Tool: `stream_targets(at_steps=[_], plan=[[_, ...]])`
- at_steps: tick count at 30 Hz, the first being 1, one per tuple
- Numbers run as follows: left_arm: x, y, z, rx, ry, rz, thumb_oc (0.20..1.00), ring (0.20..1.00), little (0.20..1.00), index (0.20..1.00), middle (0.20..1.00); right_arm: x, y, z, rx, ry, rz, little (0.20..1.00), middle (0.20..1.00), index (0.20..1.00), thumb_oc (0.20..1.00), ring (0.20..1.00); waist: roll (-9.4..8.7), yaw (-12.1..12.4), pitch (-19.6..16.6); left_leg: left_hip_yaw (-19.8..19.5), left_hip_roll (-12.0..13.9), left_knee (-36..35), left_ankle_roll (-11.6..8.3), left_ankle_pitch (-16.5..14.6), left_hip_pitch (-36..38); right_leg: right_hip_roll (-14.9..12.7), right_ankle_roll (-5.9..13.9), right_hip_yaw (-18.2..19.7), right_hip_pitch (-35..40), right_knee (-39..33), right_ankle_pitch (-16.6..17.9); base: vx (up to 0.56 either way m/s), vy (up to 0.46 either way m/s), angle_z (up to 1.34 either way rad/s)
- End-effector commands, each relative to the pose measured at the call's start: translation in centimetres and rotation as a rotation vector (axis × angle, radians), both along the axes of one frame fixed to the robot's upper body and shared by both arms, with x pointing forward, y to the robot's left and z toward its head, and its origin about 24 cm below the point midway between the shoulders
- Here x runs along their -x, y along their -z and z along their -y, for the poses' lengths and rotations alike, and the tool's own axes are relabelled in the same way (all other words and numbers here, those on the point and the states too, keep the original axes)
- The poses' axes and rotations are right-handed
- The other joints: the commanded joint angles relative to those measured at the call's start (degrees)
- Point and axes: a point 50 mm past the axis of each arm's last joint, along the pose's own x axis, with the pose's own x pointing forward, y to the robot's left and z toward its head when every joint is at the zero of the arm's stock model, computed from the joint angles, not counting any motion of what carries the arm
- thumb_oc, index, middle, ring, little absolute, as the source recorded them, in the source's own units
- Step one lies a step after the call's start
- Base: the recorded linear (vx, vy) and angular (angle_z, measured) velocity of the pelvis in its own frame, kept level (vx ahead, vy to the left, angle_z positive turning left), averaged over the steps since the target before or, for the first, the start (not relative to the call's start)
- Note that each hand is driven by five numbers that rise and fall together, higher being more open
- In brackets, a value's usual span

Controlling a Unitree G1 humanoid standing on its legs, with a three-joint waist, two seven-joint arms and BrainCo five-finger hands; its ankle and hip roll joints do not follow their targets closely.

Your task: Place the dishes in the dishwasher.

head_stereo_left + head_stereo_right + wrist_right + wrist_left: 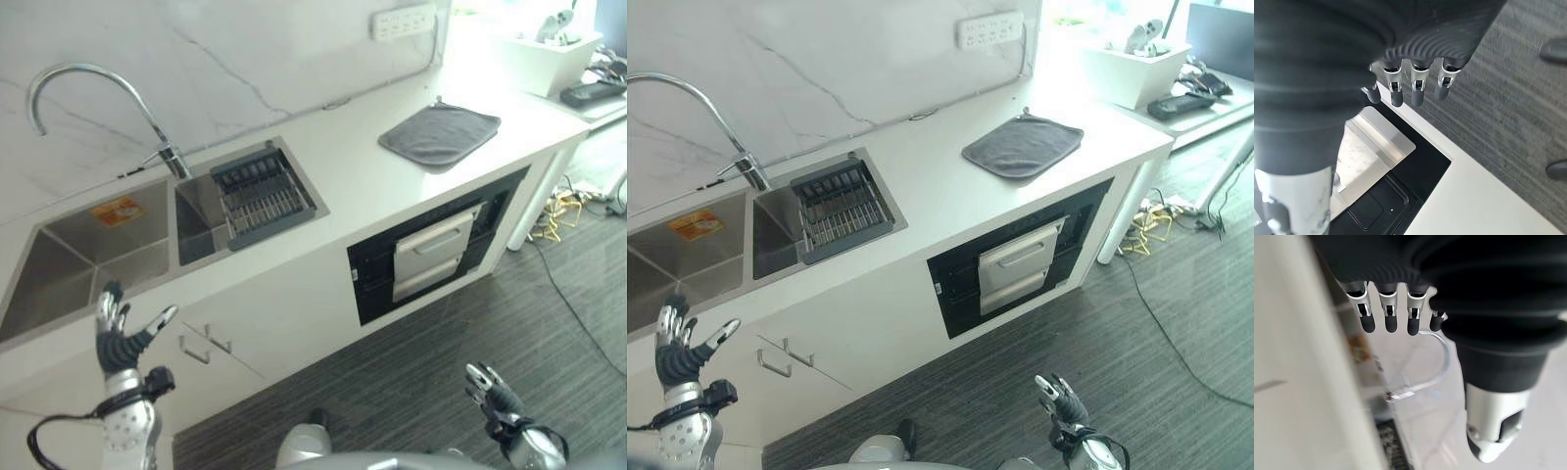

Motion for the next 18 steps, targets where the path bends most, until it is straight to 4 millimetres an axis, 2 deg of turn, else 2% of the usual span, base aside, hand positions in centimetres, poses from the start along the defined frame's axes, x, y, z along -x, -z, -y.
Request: stream_targets(at_steps=[1, 2, 5, 6, 7, 10, 11, 12, 16, 17, 18], plan=[[-2.0, -3.0, -0.6, -0.077, 0.087, 0.154, 1.000, 1.000, 1.000, 1.000, 1.000, -3.9, -1.6, -0.4, 0.022, -0.015, 0.145, 1.000, 1.000, 1.000, 1.000, 1.000, -3.36, 0.49, 3.38, 2.39, 1.04, 1.21, -10.93, 3.79, 1.52, 2.82, 2.51, 3.37, 10.61, -15.19, 7.62, -0.05, -0.036, 0.20], [-2.0, -2.0, -0.2, -0.046, 0.137, 0.112, 1.000, 1.000, 1.000, 1.000, 1.000, -3.7, -1.5, -0.3, 0.042, -0.014, 0.134, 1.000, 1.000, 1.000, 1.000, 1.000, -3.42, 0.57, 3.17, 2.71, 1.71, 0.32, -11.26, 4.59, 1.68, 3.00, 2.53, 3.04, 10.79, -15.41, 7.65, -0.03, -0.028, 0.14], [-2.3, -0.5, 0.8, -0.006, 0.212, 0.045, 1.000, 1.000, 1.000, 1.000, 1.000, -3.5, -1.4, 0.0, 0.060, -0.008, 0.122, 1.000, 1.000, 1.000, 1.000, 1.000, -3.37, 0.47, 2.88, 3.25, 2.65, -0.85, -11.71, 5.79, 1.74, 3.34, 2.62, 2.76, 10.97, -15.89, 7.68, -0.03, -0.019, 0.08], [-2.3, 1.2, 1.7, 0.073, 0.256, -0.014, 1.000, 1.000, 1.000, 1.000, 1.000, -3.3, -1.2, 0.2, 0.066, -0.005, 0.104, 1.000, 1.000, 1.000, 1.000, 1.000, -3.22, 0.21, 2.69, 3.51, 3.05, -1.55, -11.82, 6.15, 1.87, 3.48, 2.71, 2.67, 10.73, -15.89, 7.67, -0.05, -0.020, 0.11], [-2.4, 1.5, 1.8, 0.089, 0.263, -0.025, 1.000, 1.000, 1.000, 1.000, 1.000, -3.2, -1.2, 0.3, 0.066, -0.005, 0.101, 1.000, 1.000, 1.000, 1.000, 1.000, -3.17, 0.16, 2.68, 3.54, 3.10, -1.63, -11.83, 6.17, 1.88, 3.50, 2.72, 2.68, 10.66, -15.85, 7.64, -0.06, -0.027, 0.23], [-1.4, 5.8, 3.7, 0.277, 0.295, -0.187, 1.000, 1.000, 1.000, 1.000, 1.000, -2.9, -0.7, 0.1, 0.061, -0.012, 0.085, 1.000, 1.000, 1.000, 1.000, 1.000, -3.11, -0.46, 2.71, 3.72, 2.87, -1.13, -11.33, 5.30, 1.89, 3.50, 2.71, 2.91, 10.30, -15.15, 7.28, -0.02, -0.019, 0.19], [-1.4, 6.2, 3.9, 0.289, 0.301, -0.202, 1.000, 1.000, 1.000, 1.000, 1.000, -2.9, -0.7, 0.0, 0.059, -0.011, 0.084, 1.000, 1.000, 1.000, 1.000, 1.000, -3.10, -0.52, 2.72, 3.77, 2.83, -1.07, -11.28, 5.17, 1.91, 3.47, 2.72, 2.91, 10.29, -15.08, 7.24, 0.00, 0.000, 0.00], [-0.5, 7.9, 4.8, 0.357, 0.315, -0.284, 1.000, 1.000, 1.000, 1.000, 1.000, -2.7, -0.5, -0.1, 0.049, -0.007, 0.076, 1.000, 1.000, 1.000, 1.000, 1.000, -3.10, -0.85, 2.83, 3.91, 2.50, -0.91, -10.98, 4.52, 2.10, 3.34, 2.76, 3.03, 10.18, -14.72, 7.22, -0.01, -0.007, -0.07], [2.9, 12.3, 6.5, 0.576, 0.253, -0.544, 1.000, 1.000, 1.000, 1.000, 1.000, -1.9, 0.2, -0.6, 0.025, -0.003, 0.026, 1.000, 1.000, 1.000, 1.000, 1.000, -3.29, -1.82, 3.47, 4.34, 1.66, -0.61, -10.17, 2.57, 2.51, 2.85, 2.98, 3.78, 9.94, -14.13, 7.28, -0.01, -0.008, 0.00], [4.4, 13.9, 7.3, 0.716, 0.247, -0.668, 1.000, 1.000, 1.000, 1.000, 1.000, -1.6, 0.6, -0.9, 0.021, -0.015, -0.006, 1.000, 1.000, 1.000, 1.000, 1.000, -3.38, -2.38, 3.52, 4.71, 1.50, -0.45, -10.01, 1.92, 2.70, 2.66, 3.08, 4.11, 9.86, -14.01, 7.24, 0.00, 0.000, 0.00], [5.2, 14.5, 7.8, 0.778, 0.245, -0.718, 1.000, 1.000, 1.000, 1.000, 1.000, -1.4, 0.8, -1.0, 0.020, -0.021, -0.019, 1.000, 1.000, 1.000, 1.000, 1.000, -3.42, -2.66, 3.48, 4.84, 1.46, -0.42, -9.96, 1.76, 2.83, 2.59, 3.14, 4.24, 9.79, -13.93, 7.27, 0.00, 0.000, 0.00]])
